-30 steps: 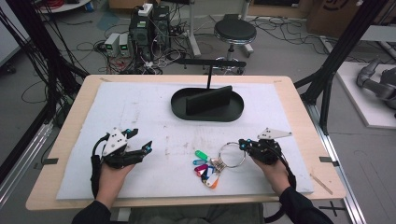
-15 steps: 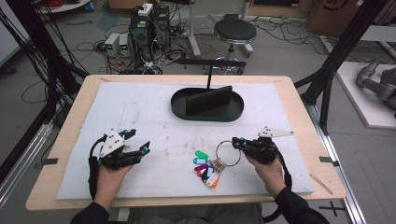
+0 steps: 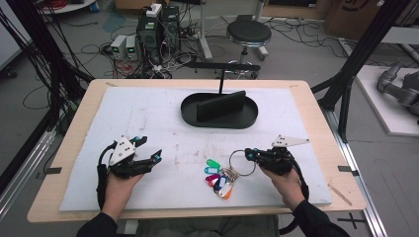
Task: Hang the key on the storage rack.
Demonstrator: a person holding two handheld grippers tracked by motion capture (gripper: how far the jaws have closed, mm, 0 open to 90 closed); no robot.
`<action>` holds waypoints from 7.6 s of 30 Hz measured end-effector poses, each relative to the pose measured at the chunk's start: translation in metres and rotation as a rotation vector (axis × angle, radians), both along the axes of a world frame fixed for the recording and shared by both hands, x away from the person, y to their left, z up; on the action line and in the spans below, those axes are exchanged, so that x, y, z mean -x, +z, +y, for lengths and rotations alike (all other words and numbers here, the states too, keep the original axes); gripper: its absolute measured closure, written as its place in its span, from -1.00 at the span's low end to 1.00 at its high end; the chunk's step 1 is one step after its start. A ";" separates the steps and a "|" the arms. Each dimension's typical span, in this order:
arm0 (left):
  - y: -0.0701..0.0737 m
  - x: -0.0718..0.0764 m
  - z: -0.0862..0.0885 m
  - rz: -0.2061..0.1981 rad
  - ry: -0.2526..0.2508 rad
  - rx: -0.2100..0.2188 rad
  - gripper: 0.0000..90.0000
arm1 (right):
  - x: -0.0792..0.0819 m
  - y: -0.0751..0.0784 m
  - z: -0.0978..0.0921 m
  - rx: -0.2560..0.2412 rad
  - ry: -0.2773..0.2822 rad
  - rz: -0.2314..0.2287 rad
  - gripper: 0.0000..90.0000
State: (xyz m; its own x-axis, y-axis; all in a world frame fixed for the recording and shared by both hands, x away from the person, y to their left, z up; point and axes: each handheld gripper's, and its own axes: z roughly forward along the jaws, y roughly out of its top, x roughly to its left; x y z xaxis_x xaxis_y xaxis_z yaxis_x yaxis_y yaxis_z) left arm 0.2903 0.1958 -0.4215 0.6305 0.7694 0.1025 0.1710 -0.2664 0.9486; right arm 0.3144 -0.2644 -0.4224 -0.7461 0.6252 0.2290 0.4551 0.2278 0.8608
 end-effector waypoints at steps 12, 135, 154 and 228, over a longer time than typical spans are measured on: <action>0.001 0.002 0.002 -0.009 0.001 0.000 -0.32 | -0.006 0.026 0.002 0.026 0.104 -0.070 0.96; -0.007 0.021 0.030 -0.003 0.028 0.017 -0.32 | -0.195 0.099 -0.024 -0.008 -0.232 -0.247 0.96; -0.007 0.018 0.028 0.003 0.017 0.021 -0.32 | -0.183 0.106 -0.025 0.092 -0.358 -0.292 0.31; 0.005 -0.016 0.012 -0.036 0.037 0.033 -0.38 | -0.016 0.006 -0.112 -0.058 -0.323 -0.132 -0.45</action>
